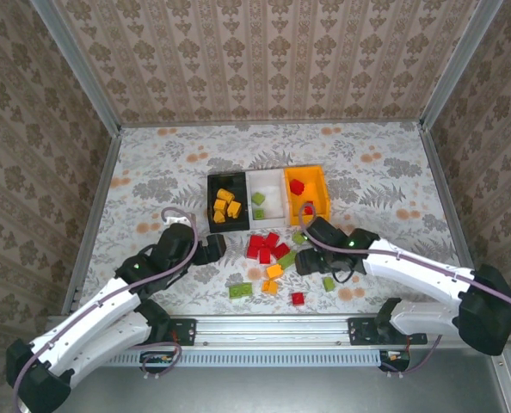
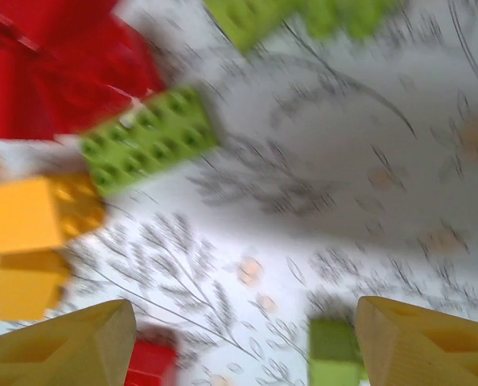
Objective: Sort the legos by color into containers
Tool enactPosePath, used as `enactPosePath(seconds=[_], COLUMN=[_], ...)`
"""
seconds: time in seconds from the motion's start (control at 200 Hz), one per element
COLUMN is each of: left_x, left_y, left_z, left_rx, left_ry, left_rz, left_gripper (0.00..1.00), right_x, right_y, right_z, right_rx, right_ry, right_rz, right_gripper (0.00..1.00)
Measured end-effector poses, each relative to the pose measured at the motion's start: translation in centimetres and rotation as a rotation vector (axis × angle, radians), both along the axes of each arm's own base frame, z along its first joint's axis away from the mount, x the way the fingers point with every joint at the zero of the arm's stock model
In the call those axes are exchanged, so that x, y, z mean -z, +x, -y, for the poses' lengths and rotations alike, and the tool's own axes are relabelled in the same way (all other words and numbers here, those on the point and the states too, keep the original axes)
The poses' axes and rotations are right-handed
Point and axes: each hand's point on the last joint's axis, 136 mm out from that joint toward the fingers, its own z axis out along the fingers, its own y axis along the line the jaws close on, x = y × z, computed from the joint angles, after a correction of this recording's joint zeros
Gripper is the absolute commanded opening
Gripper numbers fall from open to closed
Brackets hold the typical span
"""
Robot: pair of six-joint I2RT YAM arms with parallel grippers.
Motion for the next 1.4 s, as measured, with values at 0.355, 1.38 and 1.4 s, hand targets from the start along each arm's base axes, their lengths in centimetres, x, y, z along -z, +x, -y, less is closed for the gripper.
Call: enactPosePath(seconds=[0.355,1.38,1.4], left_x=[1.2,1.5,1.5], left_y=[-0.1,-0.3,-0.3], left_z=[-0.1,-0.4,-0.4], left_rx=[0.0,-0.006,-0.004], left_ry=[-0.007,-0.017,-0.019], left_rz=[-0.024,-0.041,-0.043], left_gripper=[1.0,1.0,1.0], right_x=[4.2,-8.7,-8.5], right_y=[-1.9,15.8,16.5], right_z=[2.4,-10.5,-10.8], right_rx=[0.081,0.021,0.024], right_ry=[-0.113,0.128,0.125], right_rz=[-0.114,0.249,0.253], right_gripper=[0.49,0.19,0.19])
